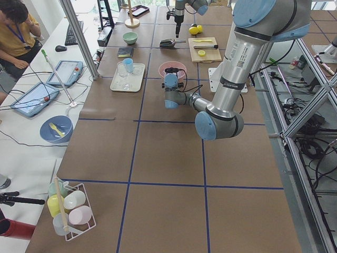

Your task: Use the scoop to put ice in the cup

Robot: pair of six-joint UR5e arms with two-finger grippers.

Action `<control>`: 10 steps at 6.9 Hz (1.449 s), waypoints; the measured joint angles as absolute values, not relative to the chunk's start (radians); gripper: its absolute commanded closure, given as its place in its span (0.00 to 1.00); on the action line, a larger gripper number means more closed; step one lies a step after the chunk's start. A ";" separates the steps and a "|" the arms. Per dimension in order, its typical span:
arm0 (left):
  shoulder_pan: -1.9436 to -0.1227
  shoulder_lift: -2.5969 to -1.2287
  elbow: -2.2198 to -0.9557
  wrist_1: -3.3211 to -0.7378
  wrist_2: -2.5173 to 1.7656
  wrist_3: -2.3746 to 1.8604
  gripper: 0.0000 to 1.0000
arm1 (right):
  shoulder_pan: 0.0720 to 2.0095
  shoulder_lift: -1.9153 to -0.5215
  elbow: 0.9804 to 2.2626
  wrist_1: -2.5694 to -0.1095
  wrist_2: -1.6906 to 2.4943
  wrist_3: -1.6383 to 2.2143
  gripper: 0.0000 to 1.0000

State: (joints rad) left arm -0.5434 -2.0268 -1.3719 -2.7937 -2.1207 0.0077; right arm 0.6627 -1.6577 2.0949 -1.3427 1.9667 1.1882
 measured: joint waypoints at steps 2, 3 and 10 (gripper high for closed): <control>-0.543 -2.028 -1.372 -2.795 -2.121 0.008 0.00 | 0.601 -1.650 2.067 -1.333 1.933 1.221 0.25; -0.542 -2.028 -1.373 -2.795 -2.120 0.008 0.00 | 0.592 -1.645 2.047 -1.332 1.929 1.216 0.29; -0.539 -2.029 -1.373 -2.795 -2.120 0.008 0.00 | 0.589 -1.641 2.001 -1.336 1.945 1.158 1.00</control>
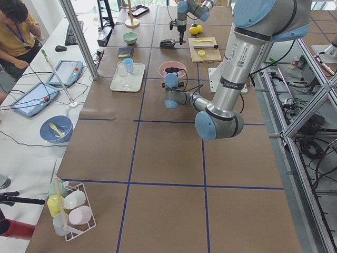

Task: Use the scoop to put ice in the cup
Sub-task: 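Grasp the metal scoop handle with the right gripper and lift it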

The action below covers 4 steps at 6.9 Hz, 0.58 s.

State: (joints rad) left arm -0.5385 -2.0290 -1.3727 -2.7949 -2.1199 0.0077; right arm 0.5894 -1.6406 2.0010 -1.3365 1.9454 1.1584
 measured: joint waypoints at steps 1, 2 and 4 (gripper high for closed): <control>-0.538 -2.029 -1.373 -2.795 -2.120 0.008 0.00 | 0.591 -1.641 2.004 -1.340 1.948 1.130 1.00; -0.538 -2.029 -1.373 -2.795 -2.120 0.008 0.00 | 0.592 -1.641 2.007 -1.342 1.949 1.091 1.00; -0.538 -2.028 -1.372 -2.795 -2.120 0.009 0.00 | 0.597 -1.642 2.021 -1.343 1.948 1.008 1.00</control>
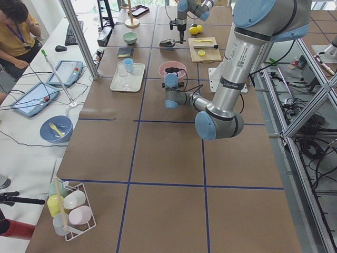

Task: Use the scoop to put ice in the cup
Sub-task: 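Grasp the metal scoop handle with the right gripper and lift it, then carry the scoop with the right gripper toward the pink bowl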

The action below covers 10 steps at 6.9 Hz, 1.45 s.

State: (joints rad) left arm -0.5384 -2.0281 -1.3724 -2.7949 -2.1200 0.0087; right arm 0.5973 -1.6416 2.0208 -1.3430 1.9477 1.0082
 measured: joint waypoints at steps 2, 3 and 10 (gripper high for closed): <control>-0.538 -2.028 -1.373 -2.795 -2.120 0.008 0.00 | 0.636 -1.621 2.042 -1.346 1.939 0.780 1.00; -0.538 -2.028 -1.373 -2.795 -2.120 0.008 0.00 | 0.651 -1.610 2.053 -1.351 1.938 0.718 1.00; -0.540 -2.027 -1.373 -2.801 -2.120 0.006 0.00 | 0.648 -1.421 2.232 -1.779 1.934 0.055 1.00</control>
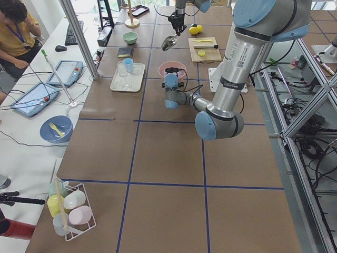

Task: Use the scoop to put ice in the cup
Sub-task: 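Carry the scoop with the right gripper toward the pink bowl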

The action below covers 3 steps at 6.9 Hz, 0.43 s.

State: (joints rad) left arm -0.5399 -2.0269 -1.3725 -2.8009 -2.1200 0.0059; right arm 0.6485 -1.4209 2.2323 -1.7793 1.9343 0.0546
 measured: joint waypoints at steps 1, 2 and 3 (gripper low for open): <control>-0.540 -2.027 -1.373 -2.802 -2.120 0.005 0.00 | 0.615 -1.273 2.261 -2.019 1.906 0.051 1.00; -0.540 -2.027 -1.373 -2.802 -2.120 0.005 0.00 | 0.574 -1.135 2.273 -2.224 1.866 0.050 1.00; -0.540 -2.027 -1.373 -2.803 -2.120 0.005 0.00 | 0.538 -1.042 2.270 -2.353 1.840 0.049 1.00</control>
